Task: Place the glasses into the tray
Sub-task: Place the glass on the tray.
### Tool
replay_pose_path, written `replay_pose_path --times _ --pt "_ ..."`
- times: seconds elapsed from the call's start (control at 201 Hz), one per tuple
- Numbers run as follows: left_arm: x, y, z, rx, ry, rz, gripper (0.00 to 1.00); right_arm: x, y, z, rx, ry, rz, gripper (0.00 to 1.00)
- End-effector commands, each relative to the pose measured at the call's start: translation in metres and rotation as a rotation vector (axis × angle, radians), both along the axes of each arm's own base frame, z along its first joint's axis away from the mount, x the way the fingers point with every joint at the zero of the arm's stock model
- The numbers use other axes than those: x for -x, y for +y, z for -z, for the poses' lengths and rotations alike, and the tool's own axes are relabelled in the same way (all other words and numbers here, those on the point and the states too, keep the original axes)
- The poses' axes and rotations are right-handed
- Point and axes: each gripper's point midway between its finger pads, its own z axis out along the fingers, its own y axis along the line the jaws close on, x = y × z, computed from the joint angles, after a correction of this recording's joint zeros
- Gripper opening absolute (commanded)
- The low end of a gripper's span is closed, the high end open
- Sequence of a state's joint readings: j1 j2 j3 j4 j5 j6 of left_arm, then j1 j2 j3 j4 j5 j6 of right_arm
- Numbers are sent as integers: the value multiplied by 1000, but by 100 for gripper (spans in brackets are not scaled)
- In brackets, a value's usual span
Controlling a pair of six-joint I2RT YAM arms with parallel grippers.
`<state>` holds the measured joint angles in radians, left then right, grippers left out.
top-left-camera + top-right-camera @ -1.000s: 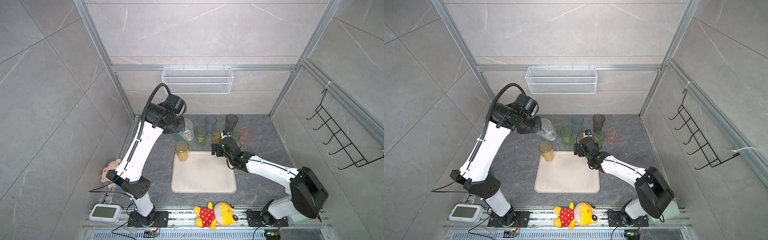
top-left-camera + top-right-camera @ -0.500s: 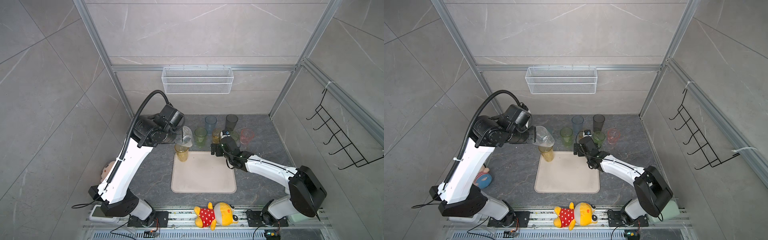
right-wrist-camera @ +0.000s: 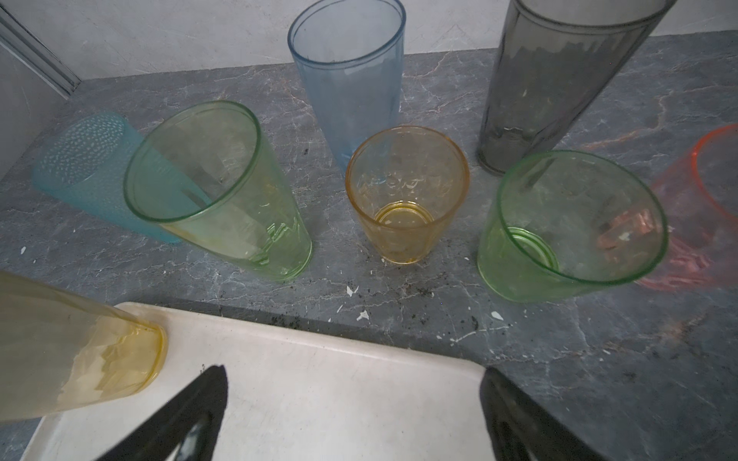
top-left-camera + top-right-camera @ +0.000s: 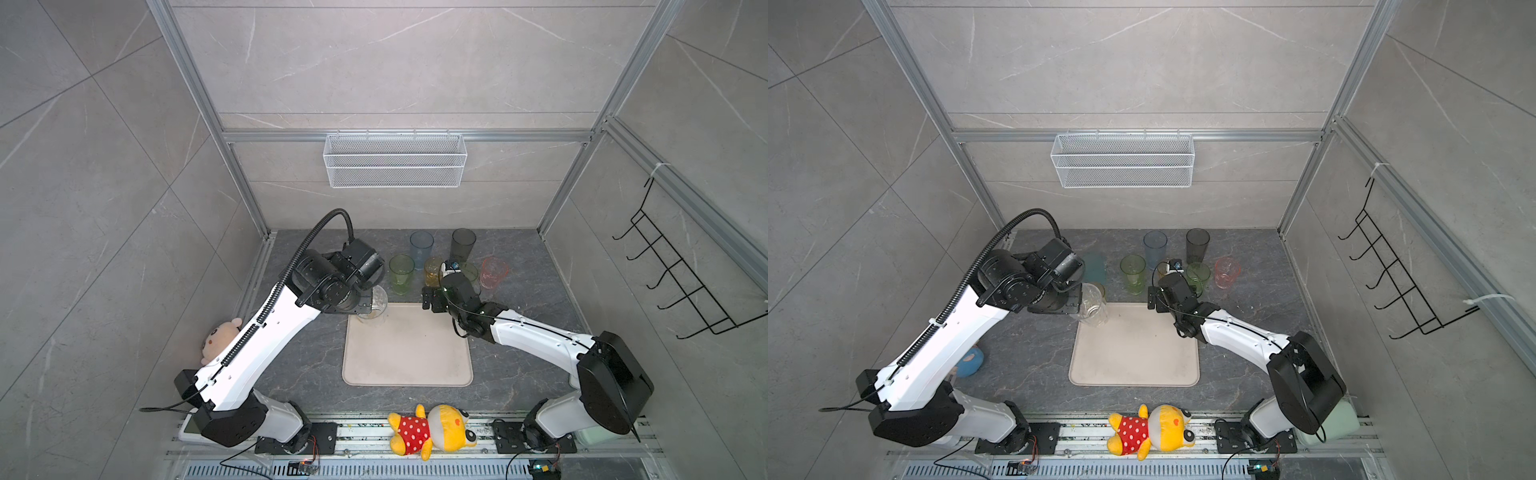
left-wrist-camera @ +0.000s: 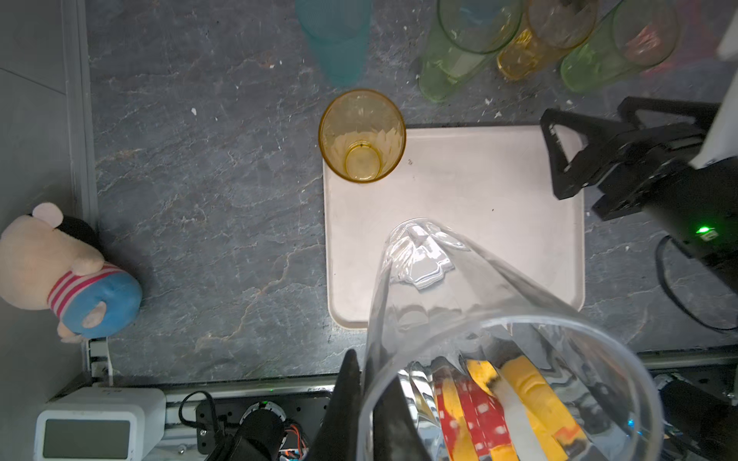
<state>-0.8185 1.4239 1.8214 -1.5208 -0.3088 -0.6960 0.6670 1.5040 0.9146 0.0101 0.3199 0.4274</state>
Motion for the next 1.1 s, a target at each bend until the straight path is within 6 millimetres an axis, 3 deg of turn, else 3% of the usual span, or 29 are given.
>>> replay_pose_path --times 0.0,0.428,1.091 --pt "29 29 9 -70 82 -27 0 -2 1 -2 -12 14 6 100" --pt "17 18 52 -61 128 -102 0 -2 1 -1 -13 18 6 100" --pt "-14 20 115 -10 146 -209 0 -3 1 2 -6 33 10 100"
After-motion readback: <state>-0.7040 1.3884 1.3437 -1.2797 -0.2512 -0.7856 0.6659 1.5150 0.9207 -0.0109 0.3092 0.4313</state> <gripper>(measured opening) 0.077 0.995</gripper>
